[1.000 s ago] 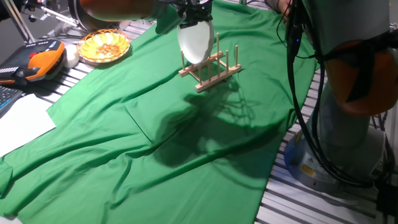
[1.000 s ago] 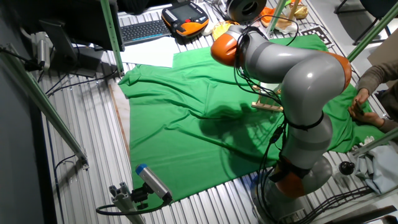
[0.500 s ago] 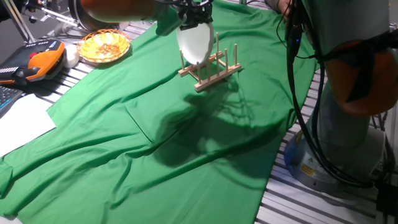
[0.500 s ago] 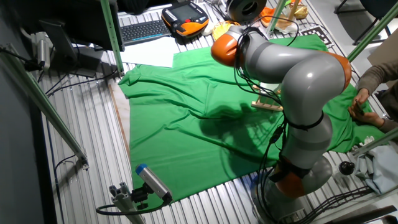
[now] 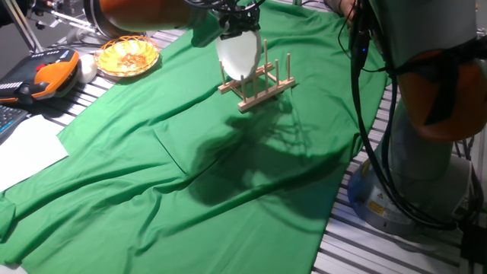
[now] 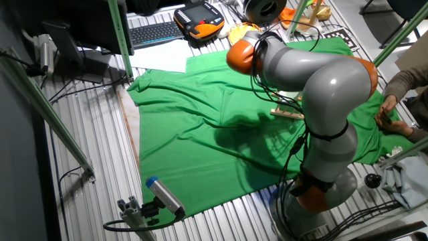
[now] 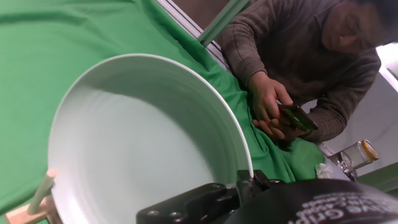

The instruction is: Put the dish on the dish rack

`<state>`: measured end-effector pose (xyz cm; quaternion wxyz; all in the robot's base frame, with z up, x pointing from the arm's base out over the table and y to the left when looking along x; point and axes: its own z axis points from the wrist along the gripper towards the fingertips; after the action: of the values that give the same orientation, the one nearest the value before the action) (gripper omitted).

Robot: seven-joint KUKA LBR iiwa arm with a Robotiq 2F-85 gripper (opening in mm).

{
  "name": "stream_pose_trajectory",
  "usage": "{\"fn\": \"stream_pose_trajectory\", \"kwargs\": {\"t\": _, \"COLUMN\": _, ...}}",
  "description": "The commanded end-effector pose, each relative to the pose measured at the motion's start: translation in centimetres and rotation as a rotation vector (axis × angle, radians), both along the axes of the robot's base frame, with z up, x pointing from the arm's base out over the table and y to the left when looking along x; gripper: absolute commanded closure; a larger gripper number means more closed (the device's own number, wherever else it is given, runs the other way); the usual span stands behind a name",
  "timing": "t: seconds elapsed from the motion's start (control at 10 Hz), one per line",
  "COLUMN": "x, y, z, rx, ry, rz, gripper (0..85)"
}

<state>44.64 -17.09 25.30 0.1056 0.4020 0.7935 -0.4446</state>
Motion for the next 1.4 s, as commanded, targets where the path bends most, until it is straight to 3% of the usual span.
{"fn": "stream_pose_trajectory", "kwargs": {"t": 0.0, "x": -0.03, "y": 0.03, "z": 0.03, "rx": 0.002, "ry": -0.002, "rz": 0.003, "gripper": 85.0}}
{"fn": "stream_pose_trajectory", "kwargs": {"t": 0.3, "x": -0.06, "y": 0.08, "z": 0.04, "rx": 0.036, "ry": -0.01, "rz": 0.009, "gripper": 85.0}}
{"fn": "stream_pose_trajectory", "kwargs": {"t": 0.4, "x": -0.07, "y": 0.09, "z": 0.02, "rx": 0.039, "ry": -0.019, "rz": 0.002, "gripper": 68.0}}
{"fn": "stream_pose_trajectory", "kwargs": {"t": 0.9, "x": -0.2, "y": 0.44, "z": 0.18, "rx": 0.066, "ry": -0.03, "rz": -0.023, "gripper": 68.0}}
{"fn": "stream_pose_trajectory", "kwargs": {"t": 1.0, "x": -0.21, "y": 0.51, "z": 0.25, "rx": 0.077, "ry": -0.029, "rz": -0.024, "gripper": 51.0}}
{"fn": "stream_pose_trajectory", "kwargs": {"t": 1.3, "x": -0.1, "y": 0.58, "z": 0.36, "rx": 0.095, "ry": -0.021, "rz": -0.024, "gripper": 51.0}}
